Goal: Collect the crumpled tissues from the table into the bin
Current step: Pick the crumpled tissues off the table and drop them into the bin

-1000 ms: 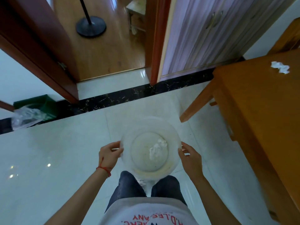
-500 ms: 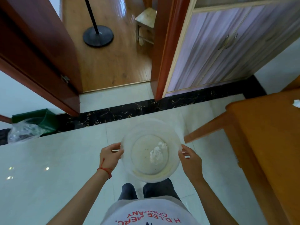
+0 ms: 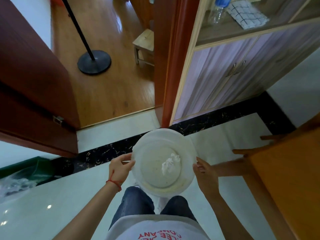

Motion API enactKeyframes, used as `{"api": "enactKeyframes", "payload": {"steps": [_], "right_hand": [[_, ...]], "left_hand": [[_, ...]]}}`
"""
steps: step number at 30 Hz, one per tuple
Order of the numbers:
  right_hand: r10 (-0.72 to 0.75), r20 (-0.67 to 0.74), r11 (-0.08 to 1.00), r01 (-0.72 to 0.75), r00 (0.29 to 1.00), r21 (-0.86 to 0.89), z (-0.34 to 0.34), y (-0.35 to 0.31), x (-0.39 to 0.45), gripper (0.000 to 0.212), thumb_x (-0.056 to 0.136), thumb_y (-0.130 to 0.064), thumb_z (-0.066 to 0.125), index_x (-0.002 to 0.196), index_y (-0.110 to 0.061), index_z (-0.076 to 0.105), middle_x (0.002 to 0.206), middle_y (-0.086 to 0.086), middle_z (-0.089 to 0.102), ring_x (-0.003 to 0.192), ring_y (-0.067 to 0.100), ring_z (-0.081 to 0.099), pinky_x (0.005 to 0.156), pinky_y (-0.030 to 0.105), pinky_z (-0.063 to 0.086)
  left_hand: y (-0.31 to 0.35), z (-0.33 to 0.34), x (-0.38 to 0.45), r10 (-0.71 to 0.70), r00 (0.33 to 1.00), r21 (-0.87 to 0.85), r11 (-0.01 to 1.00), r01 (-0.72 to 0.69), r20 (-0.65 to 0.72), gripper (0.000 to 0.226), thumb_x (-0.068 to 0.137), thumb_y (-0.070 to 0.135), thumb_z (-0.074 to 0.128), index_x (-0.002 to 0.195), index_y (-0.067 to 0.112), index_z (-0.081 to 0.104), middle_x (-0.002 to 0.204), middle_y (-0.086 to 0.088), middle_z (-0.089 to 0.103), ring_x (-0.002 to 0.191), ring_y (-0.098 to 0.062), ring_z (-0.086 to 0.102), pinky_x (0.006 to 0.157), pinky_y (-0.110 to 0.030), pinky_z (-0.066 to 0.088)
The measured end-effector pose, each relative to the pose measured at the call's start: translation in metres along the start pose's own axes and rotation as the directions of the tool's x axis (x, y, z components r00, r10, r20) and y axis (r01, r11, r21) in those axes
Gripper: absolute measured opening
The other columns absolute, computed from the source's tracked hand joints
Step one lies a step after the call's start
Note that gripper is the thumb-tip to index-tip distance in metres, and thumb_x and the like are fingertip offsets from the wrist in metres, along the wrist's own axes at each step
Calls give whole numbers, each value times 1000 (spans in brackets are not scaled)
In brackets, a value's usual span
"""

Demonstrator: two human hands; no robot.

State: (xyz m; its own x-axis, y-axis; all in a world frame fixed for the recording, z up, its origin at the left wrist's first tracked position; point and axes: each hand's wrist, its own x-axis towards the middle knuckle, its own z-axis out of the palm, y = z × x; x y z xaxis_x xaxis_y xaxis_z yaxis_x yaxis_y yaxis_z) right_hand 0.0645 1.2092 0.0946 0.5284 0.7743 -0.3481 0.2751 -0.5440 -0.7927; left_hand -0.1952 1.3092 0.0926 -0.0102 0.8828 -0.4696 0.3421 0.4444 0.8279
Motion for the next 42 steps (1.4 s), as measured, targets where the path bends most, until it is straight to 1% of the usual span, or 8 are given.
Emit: {"api": "enactKeyframes", "payload": {"steps": [5, 11, 16, 21, 28, 32, 37, 42], "right_hand": [[97, -114, 994, -91, 989, 54, 11, -16, 33, 26, 87, -17, 58, 112, -13, 61, 87, -1, 64, 81, 15, 60, 63, 9, 44], [225, -308, 972, -192, 924, 133, 26, -37, 48, 26, 87, -17, 57, 113, -15, 61, 84, 3, 65, 70, 8, 57, 55, 6, 43], [348, -421, 931, -256, 838, 259, 37, -45, 51, 27, 88, -17, 57, 113, -12, 62, 91, 2, 66, 76, 11, 60, 62, 11, 43], [466, -499, 876, -301, 731, 377, 33, -45, 54, 27, 88, -19, 58, 114, -13, 61, 92, 2, 66, 77, 11, 60, 65, 13, 44], [541, -562, 836, -326, 626, 441, 4, -35, 76, 26, 88, -22, 56, 113, -15, 62, 90, 1, 64, 74, 10, 58, 65, 19, 44], [565, -563, 820, -333, 603, 466, -23, -22, 101, 24, 88, -22, 56, 111, -16, 62, 92, 1, 64, 81, 18, 62, 67, 21, 46], [544, -568, 834, -320, 618, 450, -73, -6, 143, 28, 88, -24, 56, 115, -17, 61, 91, 0, 67, 81, 11, 64, 74, 33, 57], [551, -578, 827, -305, 601, 472, -126, 0, 178, 30, 87, -20, 58, 117, -14, 59, 87, 0, 66, 77, 9, 62, 64, 20, 51]], "left_hand": [[38, 8, 67, 0, 993, 75, 997, -9, 120, 25, 76, 2, 66, 99, 12, 70, 92, -9, 72, 89, -26, 67, 83, -41, 56], [98, 25, 133, 85, 946, 225, 961, -161, 314, 24, 75, 5, 68, 99, 6, 69, 91, -9, 70, 83, -24, 65, 82, -37, 56], [128, 46, 185, 53, 878, 294, 931, -216, 476, 17, 64, 25, 73, 75, 37, 72, 94, -11, 73, 90, -29, 68, 86, -51, 54], [149, 90, 212, 52, 791, 303, 907, -293, 610, 19, 63, 22, 74, 72, 38, 72, 89, -9, 72, 89, -33, 67, 82, -55, 54], [173, 168, 232, 0, 694, 320, 888, -331, 720, 46, 50, 34, 69, 94, 21, 72, 85, 0, 74, 85, -25, 67, 82, -49, 56], [200, 215, 221, 8, 654, 307, 878, -366, 756, 25, 71, 2, 64, 75, 26, 71, 54, 19, 67, 72, -21, 56, 72, -37, 52], [230, 282, 228, 62, 681, 307, 860, -408, 730, 25, 62, 14, 67, 87, 13, 73, 56, 24, 68, 77, -27, 63, 79, -46, 54], [262, 340, 231, 112, 677, 333, 805, -490, 727, 23, 73, 8, 66, 96, 8, 71, 53, 19, 64, 67, -21, 60, 69, -33, 51]]}}
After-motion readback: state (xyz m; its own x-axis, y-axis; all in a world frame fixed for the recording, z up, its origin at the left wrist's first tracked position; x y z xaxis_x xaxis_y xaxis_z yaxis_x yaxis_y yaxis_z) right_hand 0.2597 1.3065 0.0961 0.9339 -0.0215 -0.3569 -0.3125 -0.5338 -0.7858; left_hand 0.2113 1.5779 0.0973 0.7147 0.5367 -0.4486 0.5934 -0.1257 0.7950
